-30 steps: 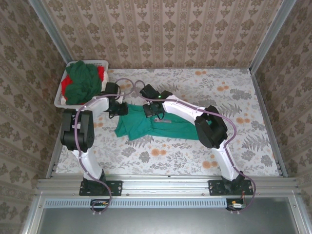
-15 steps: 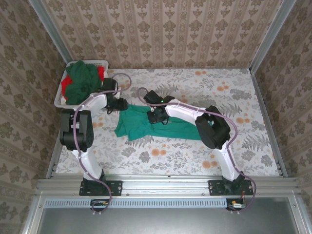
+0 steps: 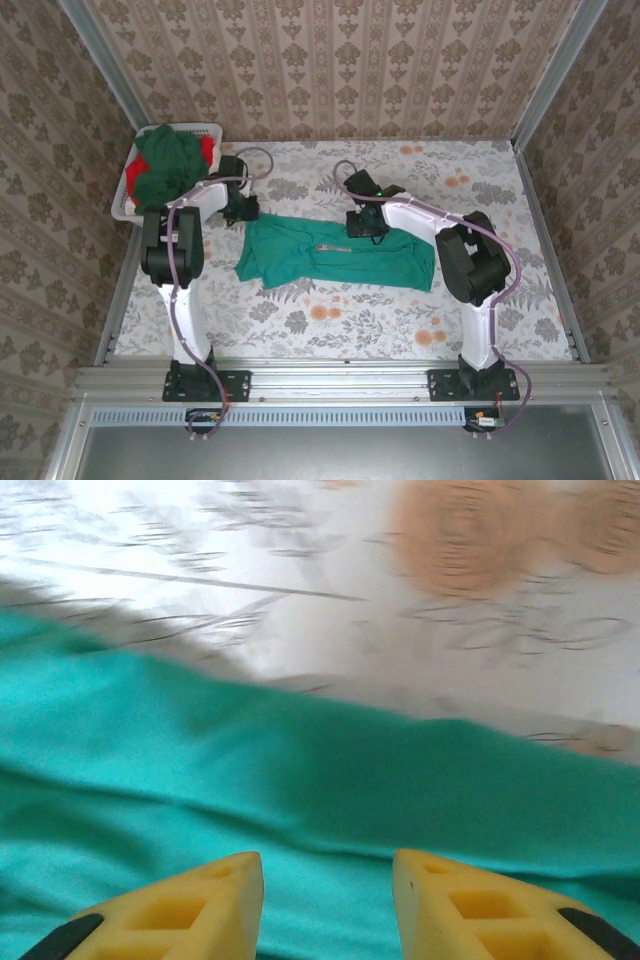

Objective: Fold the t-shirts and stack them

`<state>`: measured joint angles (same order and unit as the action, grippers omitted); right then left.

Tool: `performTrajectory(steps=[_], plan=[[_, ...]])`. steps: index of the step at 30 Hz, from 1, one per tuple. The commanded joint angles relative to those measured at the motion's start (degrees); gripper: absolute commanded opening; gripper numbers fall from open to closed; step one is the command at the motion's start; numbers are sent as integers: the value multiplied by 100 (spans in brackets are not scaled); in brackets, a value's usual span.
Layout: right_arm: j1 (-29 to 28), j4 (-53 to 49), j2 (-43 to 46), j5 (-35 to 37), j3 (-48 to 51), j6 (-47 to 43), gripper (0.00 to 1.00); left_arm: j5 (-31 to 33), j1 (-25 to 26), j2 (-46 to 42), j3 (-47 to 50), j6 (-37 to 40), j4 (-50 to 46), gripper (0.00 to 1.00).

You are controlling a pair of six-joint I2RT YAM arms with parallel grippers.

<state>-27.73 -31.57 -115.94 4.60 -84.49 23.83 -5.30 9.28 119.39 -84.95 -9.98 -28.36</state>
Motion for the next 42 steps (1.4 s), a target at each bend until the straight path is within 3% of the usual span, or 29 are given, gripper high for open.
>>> performTrajectory(steps=[1, 4, 8, 14, 23, 29, 33, 36, 40, 42], plan=[[278, -348, -214, 289, 90, 286, 41, 42, -136, -215, 85, -118, -142, 12], [598, -443, -165, 320, 198, 398, 41, 24, -221, -293, 158, -118, -158, 2], [869, -429, -14, 287, 343, 360, 41, -99, -320, -345, 241, -92, -152, 0], [988, -411, 335, 203, 596, 220, 42, -302, -328, -496, 250, -123, -172, 9], [989, -324, 833, 401, 1250, -8, 38, -312, -351, -519, 173, -39, -245, 5], [879, -459, 984, 614, 1431, -179, 35, -316, -348, -637, 147, -44, -301, 18], [841, -378, 1341, 806, 1600, -338, 35, -296, -344, -920, 63, -30, -422, 38], [815, -491, 1650, 895, 1636, -312, 36, -259, -245, -1230, 91, 23, -516, 40], [619, 12, 1977, 543, 1849, -176, 39, 17, 404, -1858, 449, 346, -436, 47], [567, 351, 1863, 343, 1909, -142, 39, 89, 921, -2135, 815, 701, -72, 56]])
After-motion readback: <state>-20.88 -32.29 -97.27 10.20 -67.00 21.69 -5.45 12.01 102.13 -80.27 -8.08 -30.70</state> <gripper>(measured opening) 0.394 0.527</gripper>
